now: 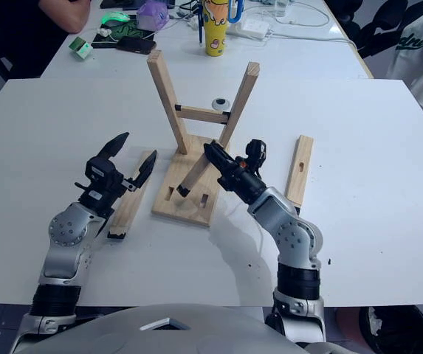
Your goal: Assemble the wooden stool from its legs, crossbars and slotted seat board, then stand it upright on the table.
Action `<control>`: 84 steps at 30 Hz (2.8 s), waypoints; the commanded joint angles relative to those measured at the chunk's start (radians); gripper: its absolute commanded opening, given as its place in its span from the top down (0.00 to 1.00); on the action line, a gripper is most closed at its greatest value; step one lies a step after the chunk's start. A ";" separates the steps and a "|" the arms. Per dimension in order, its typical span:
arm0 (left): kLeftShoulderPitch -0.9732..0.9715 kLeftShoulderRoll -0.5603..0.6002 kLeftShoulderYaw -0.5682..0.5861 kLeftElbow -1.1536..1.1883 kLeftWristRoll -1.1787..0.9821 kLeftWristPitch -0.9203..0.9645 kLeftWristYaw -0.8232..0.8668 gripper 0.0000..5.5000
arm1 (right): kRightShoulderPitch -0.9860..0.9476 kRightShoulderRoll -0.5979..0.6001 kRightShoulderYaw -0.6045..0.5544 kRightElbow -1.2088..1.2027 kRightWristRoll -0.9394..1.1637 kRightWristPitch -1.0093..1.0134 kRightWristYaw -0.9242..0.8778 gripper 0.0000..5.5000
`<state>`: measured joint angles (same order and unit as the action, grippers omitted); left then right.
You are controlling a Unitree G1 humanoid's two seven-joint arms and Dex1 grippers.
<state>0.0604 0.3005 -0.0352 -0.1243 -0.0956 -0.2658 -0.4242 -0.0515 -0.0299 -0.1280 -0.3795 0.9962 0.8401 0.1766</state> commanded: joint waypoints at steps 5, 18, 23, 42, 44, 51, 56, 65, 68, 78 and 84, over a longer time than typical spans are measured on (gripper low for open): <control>0.040 -0.022 -0.031 -0.023 0.041 0.006 0.028 0.35 | 0.039 -0.125 -0.120 -0.249 -0.119 -0.035 -0.228 0.92; 0.047 -0.034 -0.061 0.005 0.074 0.003 0.044 0.35 | -0.053 -0.145 -0.162 -0.101 -0.581 -0.327 -0.403 0.92; 0.044 -0.028 -0.064 0.014 0.078 0.000 0.041 0.35 | -0.084 -0.107 -0.238 0.038 -0.570 -0.402 -0.399 0.92; 0.028 -0.007 -0.070 0.039 0.074 -0.001 0.014 0.35 | -0.087 -0.037 -0.267 0.169 -0.564 -0.484 -0.377 0.92; 0.023 -0.006 -0.068 0.039 0.072 0.001 0.010 0.35 | -0.086 -0.032 -0.258 0.177 -0.581 -0.496 -0.379 0.92; 0.009 -0.001 -0.068 0.041 0.065 0.007 -0.008 0.35 | -0.065 -0.011 -0.248 0.182 -0.616 -0.523 -0.387 0.92; 0.009 -0.001 -0.064 0.036 0.065 0.011 -0.011 0.35 | -0.051 -0.018 -0.223 0.212 -0.667 -0.540 -0.376 0.92; -0.019 -0.007 -0.076 0.020 0.059 0.036 -0.022 0.35 | 0.010 -0.013 -0.175 0.334 -0.752 -0.624 -0.342 0.92; -0.010 -0.005 -0.073 0.017 0.057 0.036 -0.019 0.35 | 0.017 -0.005 -0.200 0.342 -0.738 -0.622 -0.352 0.92; -0.004 -0.008 -0.077 0.009 0.057 0.041 -0.017 0.35 | 0.021 -0.019 -0.216 0.363 -0.748 -0.605 -0.374 0.92; -0.010 -0.017 -0.083 -0.009 0.060 0.053 -0.009 0.35 | 0.047 -0.030 -0.142 0.349 -0.848 -0.586 -0.382 0.92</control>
<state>0.0489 0.2856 -0.1129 -0.1141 -0.0369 -0.2283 -0.4368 -0.0953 -0.0723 -0.2871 -0.0992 0.1879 0.1573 -0.1777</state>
